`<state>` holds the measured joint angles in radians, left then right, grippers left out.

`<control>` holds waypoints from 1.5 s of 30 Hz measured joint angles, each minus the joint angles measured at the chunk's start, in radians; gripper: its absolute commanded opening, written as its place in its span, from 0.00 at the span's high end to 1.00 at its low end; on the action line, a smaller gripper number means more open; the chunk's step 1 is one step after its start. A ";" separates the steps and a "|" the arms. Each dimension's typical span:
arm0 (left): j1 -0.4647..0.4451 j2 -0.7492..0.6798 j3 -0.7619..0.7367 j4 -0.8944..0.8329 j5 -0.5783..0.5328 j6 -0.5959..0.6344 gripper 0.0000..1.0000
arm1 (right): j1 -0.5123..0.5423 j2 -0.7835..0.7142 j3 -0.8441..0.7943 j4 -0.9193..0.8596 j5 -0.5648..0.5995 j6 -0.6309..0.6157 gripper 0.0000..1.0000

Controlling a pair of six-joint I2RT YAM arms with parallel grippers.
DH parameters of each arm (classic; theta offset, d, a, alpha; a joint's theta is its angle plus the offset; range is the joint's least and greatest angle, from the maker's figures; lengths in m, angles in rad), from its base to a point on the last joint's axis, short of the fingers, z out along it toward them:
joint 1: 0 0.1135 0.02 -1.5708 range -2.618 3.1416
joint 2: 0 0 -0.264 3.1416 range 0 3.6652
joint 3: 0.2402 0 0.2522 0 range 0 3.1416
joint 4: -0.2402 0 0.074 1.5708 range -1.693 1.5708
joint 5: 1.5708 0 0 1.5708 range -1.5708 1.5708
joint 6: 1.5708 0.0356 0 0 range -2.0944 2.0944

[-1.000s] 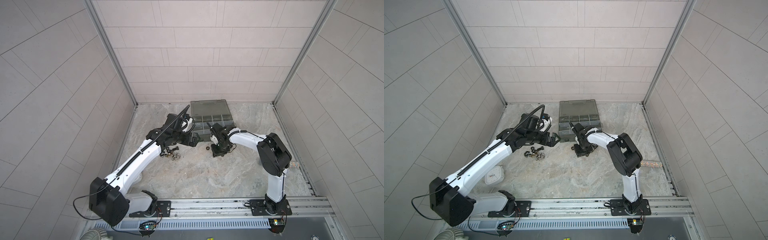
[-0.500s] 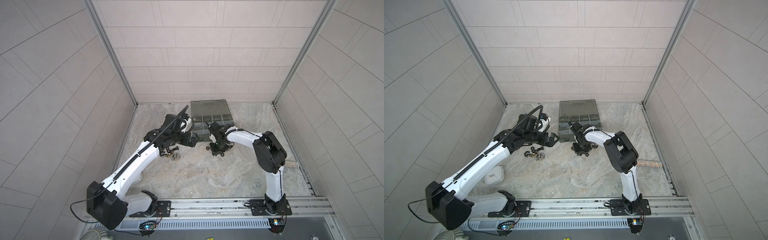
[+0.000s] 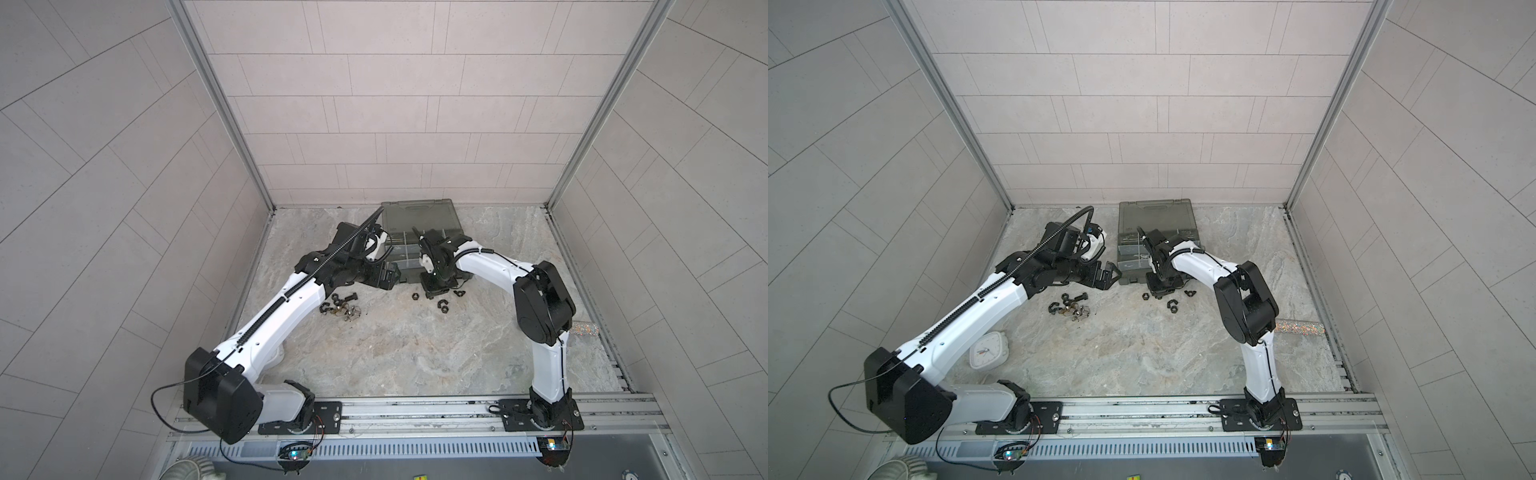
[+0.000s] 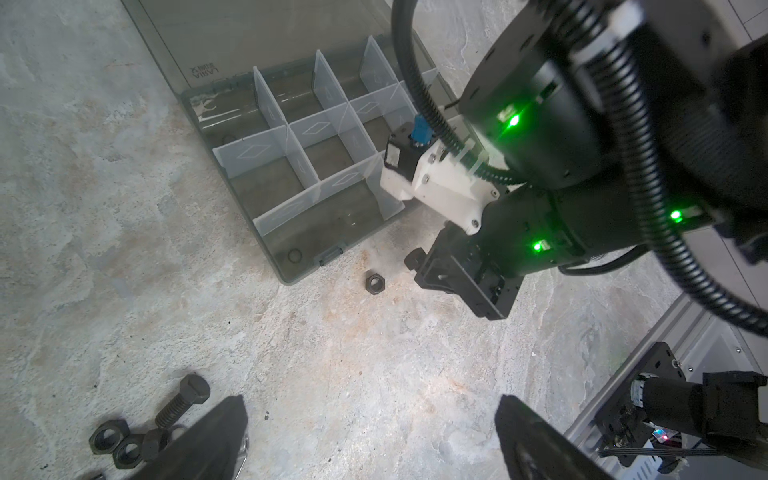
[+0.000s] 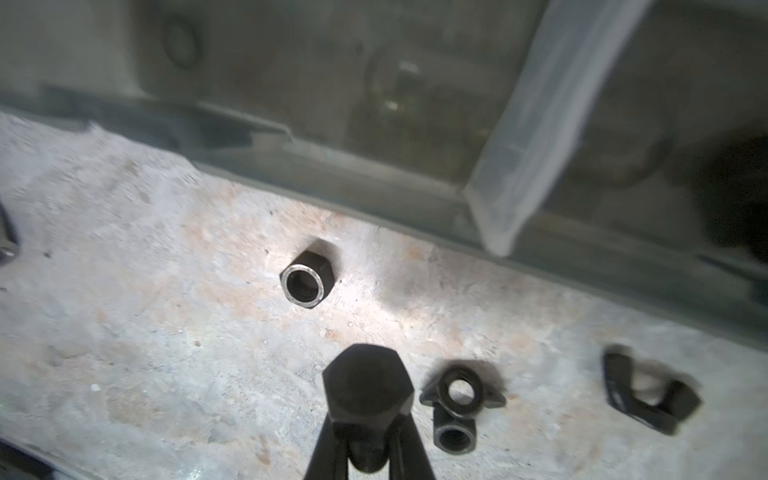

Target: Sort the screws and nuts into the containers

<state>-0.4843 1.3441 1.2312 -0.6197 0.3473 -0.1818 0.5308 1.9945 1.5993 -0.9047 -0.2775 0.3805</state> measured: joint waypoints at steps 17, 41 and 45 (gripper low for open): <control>0.000 0.215 0.191 0.007 0.062 0.002 0.00 | -0.280 0.075 0.176 -0.056 -0.025 -0.045 0.98; 0.045 0.280 0.217 -0.023 0.017 -0.013 0.00 | -0.299 -0.053 0.105 -0.057 -0.116 -0.043 0.64; 0.124 0.220 0.093 -0.045 -0.028 -0.048 0.04 | -0.263 -0.152 0.057 -0.049 -0.140 -0.039 0.58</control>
<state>-0.3603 1.5646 1.3247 -0.6647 0.3191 -0.2298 0.2680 1.8423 1.6562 -0.9539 -0.4171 0.3420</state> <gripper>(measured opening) 0.968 0.405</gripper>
